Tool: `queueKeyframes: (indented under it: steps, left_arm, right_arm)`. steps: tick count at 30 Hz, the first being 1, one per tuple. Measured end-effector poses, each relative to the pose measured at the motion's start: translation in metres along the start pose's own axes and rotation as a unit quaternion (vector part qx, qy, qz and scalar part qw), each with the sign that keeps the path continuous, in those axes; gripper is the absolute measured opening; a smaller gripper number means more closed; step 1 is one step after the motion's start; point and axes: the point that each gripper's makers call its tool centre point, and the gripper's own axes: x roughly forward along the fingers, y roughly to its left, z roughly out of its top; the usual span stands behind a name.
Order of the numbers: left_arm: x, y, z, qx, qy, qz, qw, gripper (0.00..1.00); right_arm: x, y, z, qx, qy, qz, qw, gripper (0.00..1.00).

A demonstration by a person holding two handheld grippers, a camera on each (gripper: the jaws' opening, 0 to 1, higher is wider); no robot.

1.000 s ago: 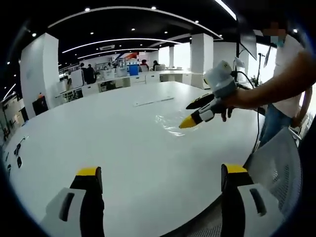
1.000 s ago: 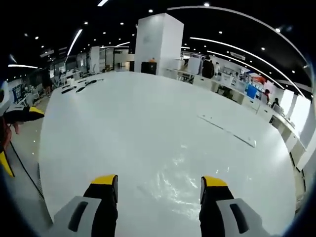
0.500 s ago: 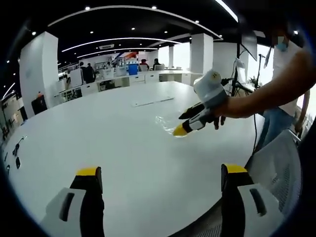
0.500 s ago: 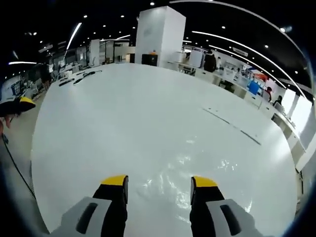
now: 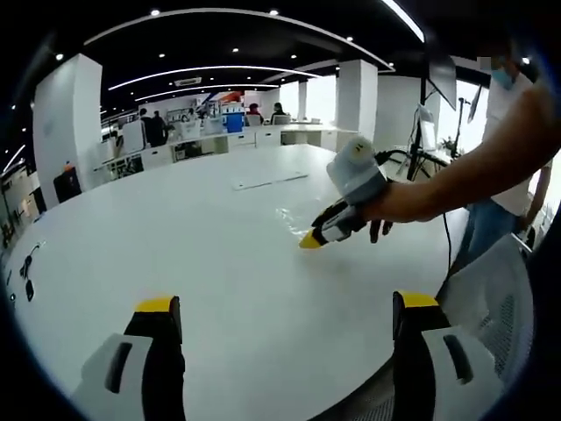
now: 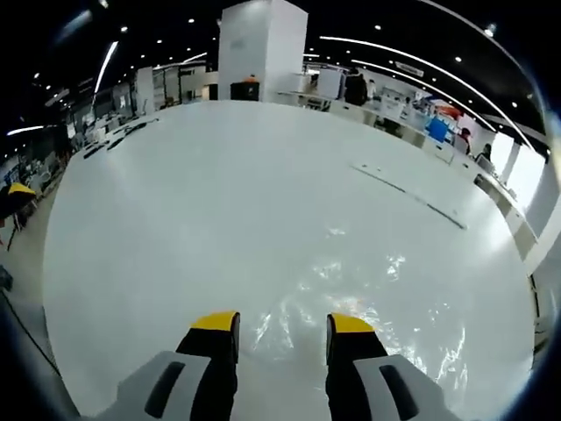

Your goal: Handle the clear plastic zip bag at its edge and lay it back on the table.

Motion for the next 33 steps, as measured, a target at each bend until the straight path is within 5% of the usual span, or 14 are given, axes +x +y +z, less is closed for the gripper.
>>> queueKeyframes:
  steps: [11,21,33]
  left_arm:
    - [-0.002,0.004,0.001,-0.014,-0.003,0.002,0.9999,0.98]
    - [-0.003,0.002,0.004,-0.012,-0.003,0.001,0.9999,0.98]
    - [-0.008,-0.012,0.001,-0.002,0.002,-0.01,0.9999,0.96]
  right_arm:
    - [0.003,0.003,-0.017,0.016,0.023,0.016,0.9995,0.21]
    - [-0.003,0.005,-0.031,-0.016,0.035,0.03,0.9988,0.02]
    - [-0.021,0.006,-0.055,-0.029,0.054,0.043,0.9972,0.0]
